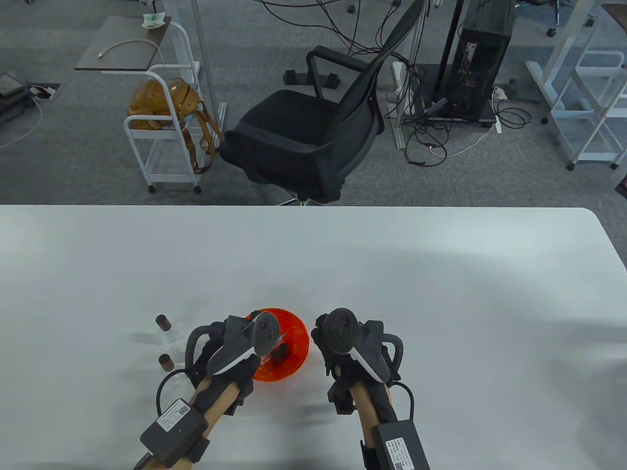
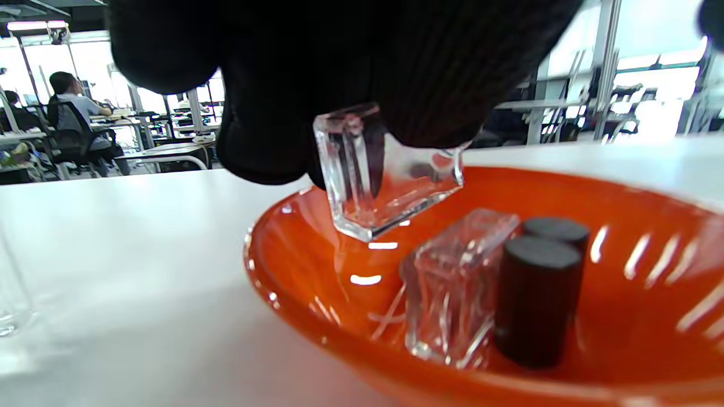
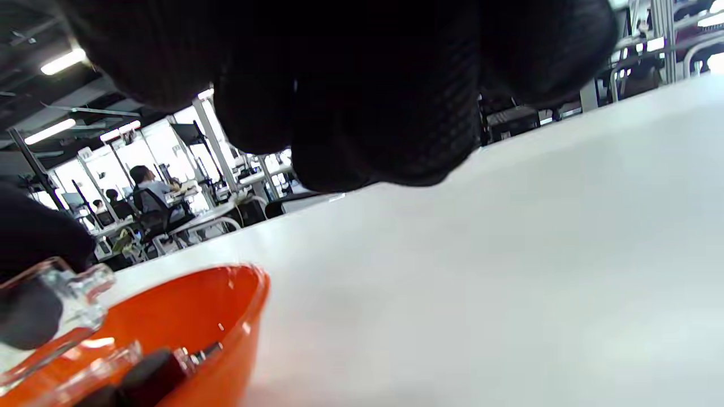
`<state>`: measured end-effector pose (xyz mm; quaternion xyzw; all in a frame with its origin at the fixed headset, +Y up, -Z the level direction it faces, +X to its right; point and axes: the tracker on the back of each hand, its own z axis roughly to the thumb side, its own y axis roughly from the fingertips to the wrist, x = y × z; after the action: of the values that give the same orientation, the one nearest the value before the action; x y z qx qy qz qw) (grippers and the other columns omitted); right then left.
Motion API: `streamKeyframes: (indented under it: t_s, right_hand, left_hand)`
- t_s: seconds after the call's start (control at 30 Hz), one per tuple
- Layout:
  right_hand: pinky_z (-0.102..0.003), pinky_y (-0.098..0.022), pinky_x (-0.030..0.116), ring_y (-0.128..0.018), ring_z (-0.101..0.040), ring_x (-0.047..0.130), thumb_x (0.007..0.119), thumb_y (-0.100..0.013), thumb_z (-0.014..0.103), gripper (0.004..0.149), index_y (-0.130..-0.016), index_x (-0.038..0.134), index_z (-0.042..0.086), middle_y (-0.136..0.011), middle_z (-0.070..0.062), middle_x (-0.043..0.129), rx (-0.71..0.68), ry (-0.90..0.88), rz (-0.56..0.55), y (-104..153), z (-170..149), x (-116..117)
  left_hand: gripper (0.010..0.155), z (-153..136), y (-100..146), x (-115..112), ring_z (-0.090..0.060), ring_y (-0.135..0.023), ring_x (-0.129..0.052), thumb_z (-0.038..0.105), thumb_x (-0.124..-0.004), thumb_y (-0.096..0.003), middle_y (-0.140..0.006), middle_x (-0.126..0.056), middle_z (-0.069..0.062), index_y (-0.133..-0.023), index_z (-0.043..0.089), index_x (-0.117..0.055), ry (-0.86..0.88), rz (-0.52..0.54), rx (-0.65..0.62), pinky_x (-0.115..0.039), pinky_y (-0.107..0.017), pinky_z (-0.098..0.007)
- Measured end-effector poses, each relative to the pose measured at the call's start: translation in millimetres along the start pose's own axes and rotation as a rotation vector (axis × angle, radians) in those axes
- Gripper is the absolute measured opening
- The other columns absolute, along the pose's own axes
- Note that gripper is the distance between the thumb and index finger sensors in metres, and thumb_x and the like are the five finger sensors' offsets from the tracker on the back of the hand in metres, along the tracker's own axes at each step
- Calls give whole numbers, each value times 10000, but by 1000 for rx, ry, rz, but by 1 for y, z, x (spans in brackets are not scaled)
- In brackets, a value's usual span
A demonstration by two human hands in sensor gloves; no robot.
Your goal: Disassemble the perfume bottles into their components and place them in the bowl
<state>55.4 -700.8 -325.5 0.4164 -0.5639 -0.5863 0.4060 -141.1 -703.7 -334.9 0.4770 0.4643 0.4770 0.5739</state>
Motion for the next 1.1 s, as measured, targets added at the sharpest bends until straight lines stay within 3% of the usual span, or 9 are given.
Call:
streamKeyframes:
  t_s: [0.23, 0.47, 0.57, 0.63, 0.73, 0.8, 0.93, 1.1]
  right_hand:
    - [-505, -495, 839, -430, -106, 1065, 766, -368, 502, 494, -804, 874, 297, -747, 17, 1018, 8, 52, 48, -3, -3, 12]
    - [-505, -494, 840, -430, -106, 1066, 762, -368, 502, 493, -802, 875, 296, -746, 15, 1018, -9, 44, 42, -1, 0, 10]
    - [-503, -492, 841, -428, -106, 1067, 761, -369, 503, 492, -800, 877, 295, -742, 15, 1020, -13, 43, 47, -1, 0, 11]
    - [-504, -492, 841, -429, -107, 1068, 760, -369, 502, 492, -799, 877, 295, -741, 15, 1020, -18, 47, 48, 0, 2, 12]
    - [-504, -492, 842, -430, -106, 1069, 760, -368, 503, 492, -798, 878, 296, -739, 15, 1021, -25, 38, 52, 2, 5, 13]
    - [-503, -493, 842, -432, -106, 1069, 759, -369, 503, 491, -797, 878, 296, -740, 15, 1021, -26, 30, 56, 2, 8, 14]
    - [-504, -496, 840, -438, -107, 1068, 758, -370, 505, 492, -799, 878, 297, -742, 16, 1020, -27, 24, 82, 2, 15, 20]
    - [-501, -502, 839, -443, -105, 1068, 755, -368, 508, 493, -800, 876, 303, -747, 22, 1018, -28, 35, 98, 2, 17, 24]
  left_hand:
    - [573, 13, -10, -15, -284, -716, -1033, 373, -872, -435, -874, -1070, -40, -996, 263, -829, -81, -124, -13, -742, -596, -531]
    - [606, 3, 1, 2, -312, -755, -1006, 383, -846, -438, -944, -1002, -66, -1025, 249, -780, -37, -91, -7, -719, -611, -544]
    - [626, -30, 14, 35, -337, -782, -981, 394, -851, -432, -976, -967, -95, -1035, 242, -773, 98, -6, 34, -694, -626, -560]
    - [632, -71, 24, 61, -355, -796, -967, 396, -853, -433, -989, -951, -113, -1039, 235, -774, 181, 50, 86, -682, -633, -572]
    - [648, -133, 31, 74, -363, -825, -945, 413, -858, -432, -1015, -920, -118, -1048, 240, -759, 251, 117, 171, -666, -651, -581]
    - [672, -169, 30, 63, -375, -851, -919, 417, -867, -426, -1043, -879, -124, -1060, 237, -737, 329, 127, 225, -648, -662, -589]
    - [736, -231, 23, 3, -407, -890, -878, 381, -890, -429, -1084, -809, -132, -1099, 208, -641, 508, -21, 309, -617, -677, -612]
    - [752, -244, 7, -69, -418, -905, -866, 416, -915, -409, -1086, -816, -102, -1095, 271, -643, 653, -175, 212, -602, -680, -617]
